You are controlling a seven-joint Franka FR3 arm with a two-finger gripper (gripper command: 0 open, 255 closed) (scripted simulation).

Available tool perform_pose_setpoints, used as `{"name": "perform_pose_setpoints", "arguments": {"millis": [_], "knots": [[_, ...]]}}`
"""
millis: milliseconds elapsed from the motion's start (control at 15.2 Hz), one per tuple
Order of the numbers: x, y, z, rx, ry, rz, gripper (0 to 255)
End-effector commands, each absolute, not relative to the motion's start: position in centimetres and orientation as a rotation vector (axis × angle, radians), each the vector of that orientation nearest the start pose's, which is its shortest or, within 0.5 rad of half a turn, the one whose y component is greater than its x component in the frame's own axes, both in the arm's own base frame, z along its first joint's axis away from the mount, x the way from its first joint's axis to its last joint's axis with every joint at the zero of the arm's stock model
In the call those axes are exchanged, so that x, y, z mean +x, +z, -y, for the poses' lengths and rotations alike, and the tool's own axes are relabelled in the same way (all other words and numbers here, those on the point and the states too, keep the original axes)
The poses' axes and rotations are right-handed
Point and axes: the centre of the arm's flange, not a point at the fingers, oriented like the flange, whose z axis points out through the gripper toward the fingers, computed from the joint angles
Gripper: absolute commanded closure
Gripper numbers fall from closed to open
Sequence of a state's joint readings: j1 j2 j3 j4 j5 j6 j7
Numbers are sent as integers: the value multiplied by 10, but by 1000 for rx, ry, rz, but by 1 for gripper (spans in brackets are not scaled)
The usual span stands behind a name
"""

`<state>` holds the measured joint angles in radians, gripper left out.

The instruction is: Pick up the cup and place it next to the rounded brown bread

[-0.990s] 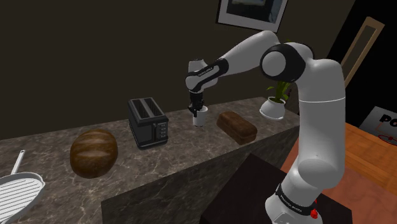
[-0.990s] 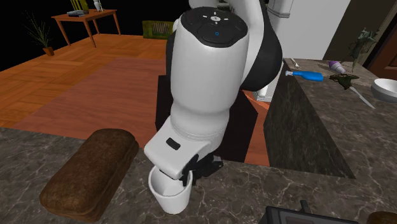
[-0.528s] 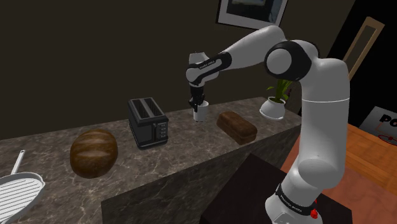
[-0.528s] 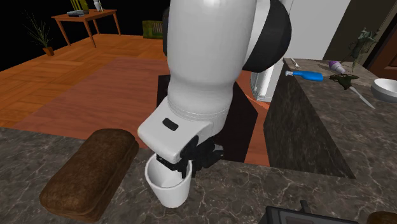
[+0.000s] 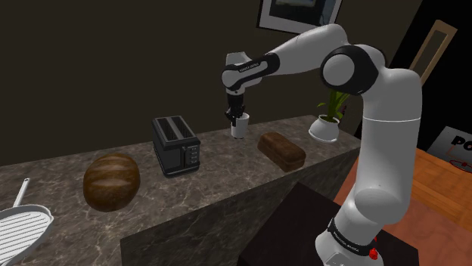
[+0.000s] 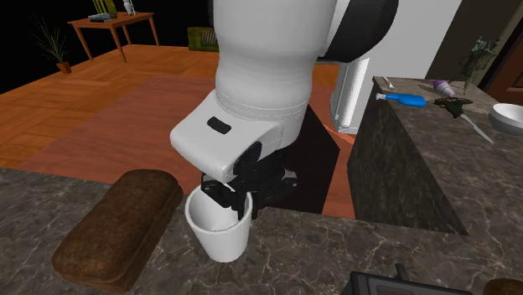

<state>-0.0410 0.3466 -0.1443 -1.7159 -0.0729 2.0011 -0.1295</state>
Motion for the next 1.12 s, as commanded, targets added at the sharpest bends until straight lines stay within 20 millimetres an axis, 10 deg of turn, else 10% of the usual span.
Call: {"name": "perform_pose_setpoints", "arguments": {"millis": [0, 132, 1056], "knots": [[633, 395, 115, -3243, 123, -27, 255], [633, 403, 115, -3243, 123, -27, 255], [645, 404, -70, -3243, 123, -27, 255]]}}
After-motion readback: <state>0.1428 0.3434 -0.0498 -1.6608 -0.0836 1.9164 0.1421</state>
